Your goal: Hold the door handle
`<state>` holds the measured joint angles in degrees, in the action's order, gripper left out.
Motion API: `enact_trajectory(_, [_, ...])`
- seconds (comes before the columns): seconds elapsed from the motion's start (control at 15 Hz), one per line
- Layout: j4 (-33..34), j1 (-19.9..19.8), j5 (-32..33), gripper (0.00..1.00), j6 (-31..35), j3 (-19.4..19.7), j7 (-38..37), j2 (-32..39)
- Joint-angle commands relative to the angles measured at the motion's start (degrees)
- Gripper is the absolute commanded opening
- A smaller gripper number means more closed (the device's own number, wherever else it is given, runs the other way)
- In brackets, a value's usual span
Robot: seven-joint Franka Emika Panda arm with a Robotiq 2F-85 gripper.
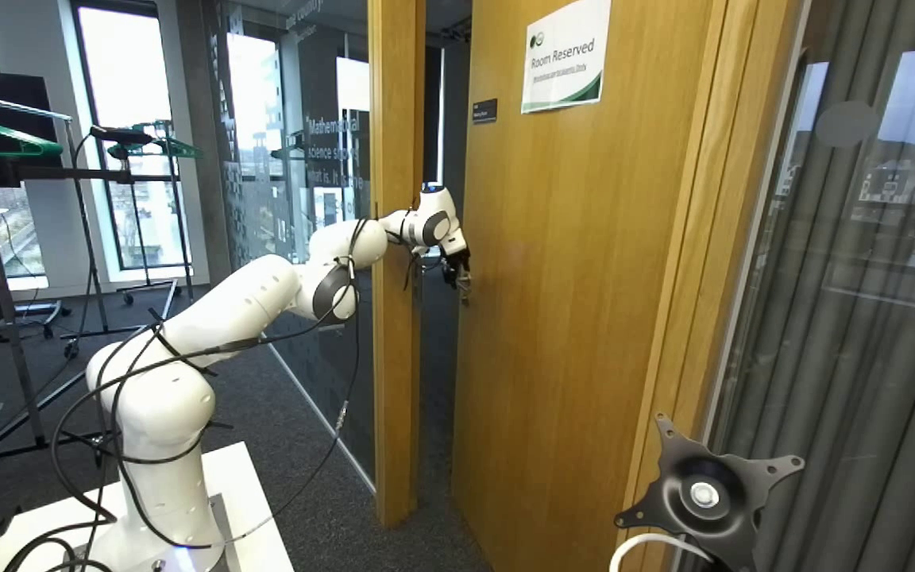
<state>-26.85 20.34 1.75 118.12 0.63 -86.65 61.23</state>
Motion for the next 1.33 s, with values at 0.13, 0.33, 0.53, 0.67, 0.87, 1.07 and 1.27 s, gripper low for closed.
enact_trajectory(0.13, [1.1,-0.1,0.8,1.00,0.3,1.0,2.7,1.1])
enact_trajectory(0.33, [7.7,-0.3,0.4,1.00,-3.2,0.9,2.9,6.6])
enact_trajectory(0.53, [1.4,-0.2,0.1,1.00,-0.7,0.7,2.7,4.7])
enact_trajectory(0.67, [1.5,-0.3,0.0,1.00,-0.7,0.6,2.6,4.8])
enact_trajectory(0.87, [1.7,-0.4,-0.4,1.00,-0.9,0.3,2.7,4.4])
enact_trajectory(1.07, [1.9,-0.5,-1.2,1.00,-1.5,-0.5,3.1,4.0])
enact_trajectory(1.27, [2.7,-0.7,-2.5,1.00,-3.1,-2.3,4.1,3.4])
